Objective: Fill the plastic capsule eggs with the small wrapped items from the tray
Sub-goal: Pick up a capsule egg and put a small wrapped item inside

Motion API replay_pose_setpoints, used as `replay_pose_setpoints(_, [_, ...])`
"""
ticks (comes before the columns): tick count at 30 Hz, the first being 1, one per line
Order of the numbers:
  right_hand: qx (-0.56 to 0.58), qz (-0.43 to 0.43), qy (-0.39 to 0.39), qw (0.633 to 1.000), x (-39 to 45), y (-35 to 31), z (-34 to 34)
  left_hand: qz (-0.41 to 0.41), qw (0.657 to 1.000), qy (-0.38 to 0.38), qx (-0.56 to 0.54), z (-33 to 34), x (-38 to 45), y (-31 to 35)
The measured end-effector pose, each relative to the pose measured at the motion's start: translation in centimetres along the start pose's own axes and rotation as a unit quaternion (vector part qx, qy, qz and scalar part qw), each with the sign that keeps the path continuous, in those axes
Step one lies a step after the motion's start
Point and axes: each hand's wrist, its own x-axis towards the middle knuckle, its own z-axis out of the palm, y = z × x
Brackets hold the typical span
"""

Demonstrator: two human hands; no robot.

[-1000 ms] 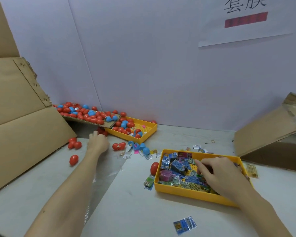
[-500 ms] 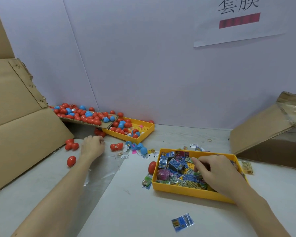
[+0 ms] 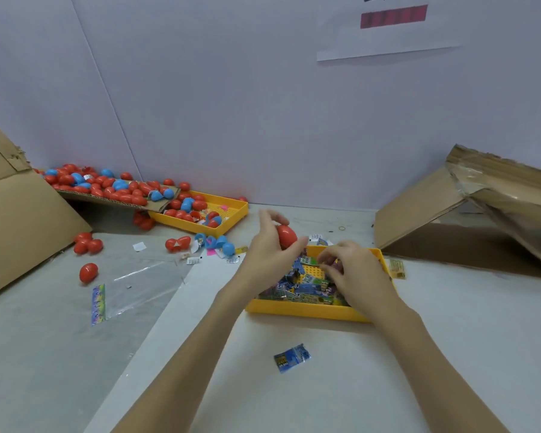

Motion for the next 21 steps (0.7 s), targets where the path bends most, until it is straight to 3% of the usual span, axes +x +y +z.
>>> replay_pose_setpoints(5, [-0.033, 0.032, -0.079, 0.996, 0.4, -0.1, 0.0, 0.076, 0.996, 0.007, 0.037, 0.9, -1.1, -1.3])
replay_pose_setpoints(9, [-0.030, 0.030, -0.084, 0.996, 0.6, 0.2, 0.4, 0.161, 0.983, 0.029, 0.085, -0.1, -1.2, -2.4])
replay_pose_setpoints(15, [-0.030, 0.015, -0.068, 0.997, 0.3, 0.0, 0.5, 0.142, 0.985, 0.048, 0.088, -0.1, -1.3, -2.5])
replay_pose_setpoints(21, [-0.011, 0.039, -0.106, 0.994, 0.2, -0.4, 0.1, 0.134, 0.988, 0.048, 0.065, -0.4, -1.3, -2.3])
